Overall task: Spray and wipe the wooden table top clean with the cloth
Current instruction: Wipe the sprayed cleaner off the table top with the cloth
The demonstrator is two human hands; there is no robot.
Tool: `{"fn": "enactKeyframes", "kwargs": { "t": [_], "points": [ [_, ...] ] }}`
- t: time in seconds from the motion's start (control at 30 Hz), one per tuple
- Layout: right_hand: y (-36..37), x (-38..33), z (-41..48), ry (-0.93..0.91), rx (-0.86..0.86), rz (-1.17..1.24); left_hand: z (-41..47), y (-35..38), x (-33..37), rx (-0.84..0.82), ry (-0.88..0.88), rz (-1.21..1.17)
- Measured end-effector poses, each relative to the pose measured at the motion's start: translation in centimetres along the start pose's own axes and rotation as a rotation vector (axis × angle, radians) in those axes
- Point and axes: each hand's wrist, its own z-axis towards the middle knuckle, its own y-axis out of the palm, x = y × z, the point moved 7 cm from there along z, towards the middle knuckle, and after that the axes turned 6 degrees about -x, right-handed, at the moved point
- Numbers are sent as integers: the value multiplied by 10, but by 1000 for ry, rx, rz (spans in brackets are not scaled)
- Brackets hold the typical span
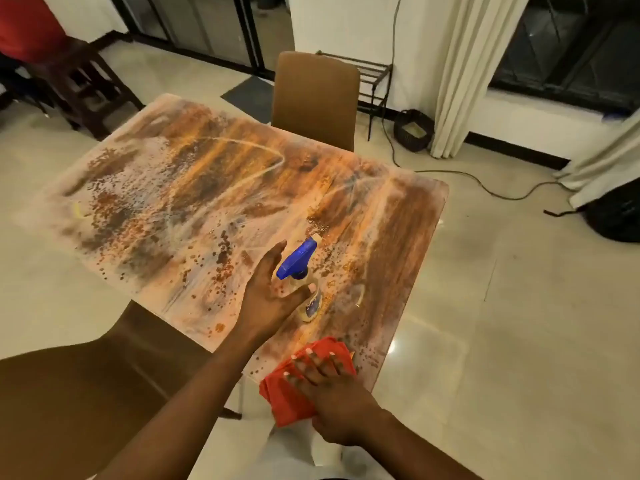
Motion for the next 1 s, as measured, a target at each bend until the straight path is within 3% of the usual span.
{"fn": "enactKeyframes", "kwargs": {
  "t": [0.2,0.5,0.63,0.8,0.9,1.0],
  "points": [
    [10,17,16,81,42,-104,35,24,4,-191,190,-35],
    [33,20,20,212,63,-203,69,32,7,-532,220,-128],
    [42,21,20,265,56,-155,76,12,3,-573,168,-186],
    [50,25,22,371,134,-149,74,-32,-14,-616,140,-51],
    [45,49,19,534,162,-62,67,-53,-37,-632,100,29],
    [22,100,-8,850,254,144,58,-62,-59,-675,63,111]
  ]
}}
